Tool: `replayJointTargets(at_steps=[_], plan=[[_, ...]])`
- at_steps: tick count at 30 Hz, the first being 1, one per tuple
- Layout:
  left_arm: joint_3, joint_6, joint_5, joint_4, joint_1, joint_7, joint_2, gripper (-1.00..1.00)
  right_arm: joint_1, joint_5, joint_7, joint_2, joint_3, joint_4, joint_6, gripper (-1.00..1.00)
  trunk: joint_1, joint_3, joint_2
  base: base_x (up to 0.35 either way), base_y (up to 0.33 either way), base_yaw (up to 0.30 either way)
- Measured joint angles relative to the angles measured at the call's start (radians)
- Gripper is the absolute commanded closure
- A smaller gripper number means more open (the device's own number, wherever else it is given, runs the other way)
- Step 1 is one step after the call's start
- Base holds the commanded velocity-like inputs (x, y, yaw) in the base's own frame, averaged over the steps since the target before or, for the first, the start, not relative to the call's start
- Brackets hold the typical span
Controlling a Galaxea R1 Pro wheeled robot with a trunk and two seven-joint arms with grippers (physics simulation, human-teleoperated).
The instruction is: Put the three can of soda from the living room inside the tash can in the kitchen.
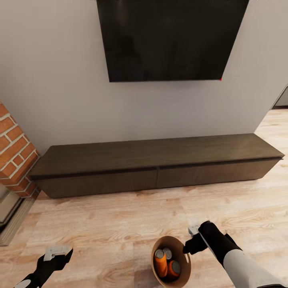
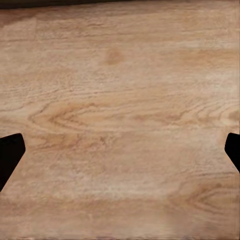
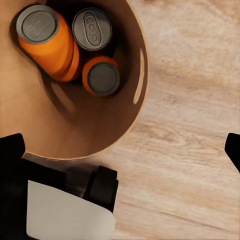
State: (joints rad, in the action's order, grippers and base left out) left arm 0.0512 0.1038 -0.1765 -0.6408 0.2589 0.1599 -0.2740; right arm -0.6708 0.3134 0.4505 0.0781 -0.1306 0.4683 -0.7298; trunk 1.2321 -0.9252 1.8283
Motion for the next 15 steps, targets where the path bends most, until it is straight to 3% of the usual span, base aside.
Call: replayJointTargets(at_steps=[4, 5, 9, 10, 12, 15], plan=[[-0.013, 0.024, -0.001, 0.064, 0.0, -0.013, 0.003, -1.0, 0.058, 0.0, -0.001, 0.007, 0.001, -0.006, 0.092, -1.0, -0.015, 0.013, -0.028, 0.0, 0.0, 0.0], [-0.015, 0.038, -0.001, 0.099, 0.0, -0.015, 0.003, -1.0, 0.088, 0.0, 0.0, 0.026, 0.0, -0.009, 0.143, -1.0, -0.019, 0.016, -0.035, 0.0, 0.0, 0.0], [-0.017, 0.058, -0.001, 0.156, 0.0, -0.016, 0.004, -1.0, 0.134, -0.004, 0.0, 0.056, 0.001, -0.021, 0.232, -1.0, -0.034, 0.028, -0.063, 0.0, 0.0, 0.0], [-0.018, 0.075, -0.002, 0.211, -0.001, -0.017, 0.004, -1.0, 0.163, -0.004, 0.0, 0.071, 0.002, -0.04, 0.302, -1.0, -0.038, 0.031, -0.07, 0.0, 0.0, 0.0], [-0.018, 0.099, -0.002, 0.26, 0.0, -0.017, 0.004, -1.0, 0.181, -0.006, 0.0, 0.078, 0.005, -0.063, 0.355, -1.0, -0.046, 0.038, -0.084, 0.0, 0.0, 0.0], [-0.021, 0.191, -0.002, 0.368, -0.001, -0.016, 0.004, -1.0, 0.205, -0.005, 0.0, 0.1, 0.016, -0.176, 0.516, -1.0, -0.058, 0.047, -0.105, 0.0, 0.0, 0.0]])
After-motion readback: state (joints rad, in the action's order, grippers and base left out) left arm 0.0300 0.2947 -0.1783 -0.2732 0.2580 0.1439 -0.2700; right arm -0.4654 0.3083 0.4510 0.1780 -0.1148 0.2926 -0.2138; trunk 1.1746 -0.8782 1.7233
